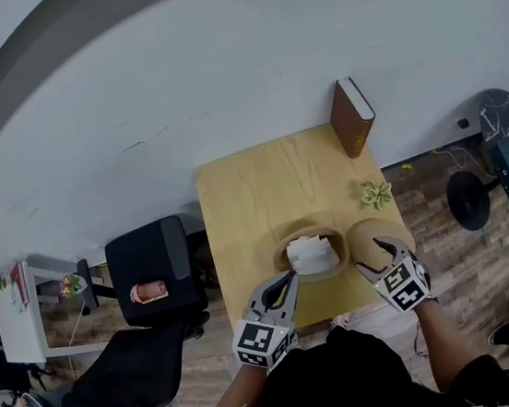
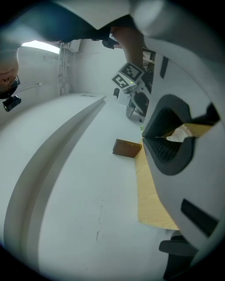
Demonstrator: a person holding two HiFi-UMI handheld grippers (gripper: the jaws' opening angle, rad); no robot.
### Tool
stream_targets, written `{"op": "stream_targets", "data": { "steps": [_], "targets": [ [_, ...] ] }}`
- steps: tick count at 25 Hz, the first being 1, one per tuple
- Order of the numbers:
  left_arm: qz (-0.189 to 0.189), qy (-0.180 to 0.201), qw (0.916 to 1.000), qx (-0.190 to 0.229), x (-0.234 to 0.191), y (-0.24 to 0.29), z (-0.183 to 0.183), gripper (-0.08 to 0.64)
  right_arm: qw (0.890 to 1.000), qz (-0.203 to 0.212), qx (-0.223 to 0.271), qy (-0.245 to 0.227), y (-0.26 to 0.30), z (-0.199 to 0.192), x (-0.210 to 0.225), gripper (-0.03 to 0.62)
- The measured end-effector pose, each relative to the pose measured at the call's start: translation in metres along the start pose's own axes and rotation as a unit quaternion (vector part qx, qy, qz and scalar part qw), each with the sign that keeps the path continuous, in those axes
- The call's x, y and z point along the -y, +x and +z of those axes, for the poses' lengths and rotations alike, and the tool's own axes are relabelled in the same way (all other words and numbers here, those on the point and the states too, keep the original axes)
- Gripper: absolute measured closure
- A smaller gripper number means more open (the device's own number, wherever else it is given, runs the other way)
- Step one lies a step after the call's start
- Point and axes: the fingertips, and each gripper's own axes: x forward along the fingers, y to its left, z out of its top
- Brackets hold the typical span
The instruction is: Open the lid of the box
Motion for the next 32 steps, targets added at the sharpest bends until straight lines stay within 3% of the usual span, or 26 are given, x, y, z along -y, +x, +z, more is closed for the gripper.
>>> {"op": "stream_targets", "data": {
  "steps": [4, 12, 17, 20, 26, 32],
  "targets": [
    [-0.005, 0.011, 0.9999, 0.011, 0.001, -0.006, 0.004, 0.541, 0.993, -0.017, 0.119, 0.014, -0.033, 0.071, -0.01, 0.32],
    [0.008, 0.015, 0.9995, 0.027, -0.002, -0.029, 0.017, 0.541, 0.953, -0.034, 0.3, -0.023, -0.096, 0.161, -0.042, 0.396],
    [0.016, 0.034, 0.9985, 0.041, -0.002, -0.041, 0.029, 0.541, 0.941, -0.047, 0.335, 0.01, -0.111, 0.173, -0.044, 0.491],
    [0.022, 0.037, 0.9975, 0.055, -0.003, -0.046, 0.04, 0.541, 0.926, -0.057, 0.373, 0.03, -0.126, 0.179, -0.041, 0.572],
    [0.024, 0.063, 0.9957, 0.064, -0.001, -0.054, 0.048, 0.541, 0.911, -0.071, 0.406, 0.008, -0.146, 0.189, -0.051, 0.574],
    [0.031, 0.056, 0.9955, 0.07, -0.002, -0.058, 0.051, 0.541, 0.917, -0.059, 0.395, 0.001, -0.139, 0.189, -0.057, 0.574]
  ]
}}
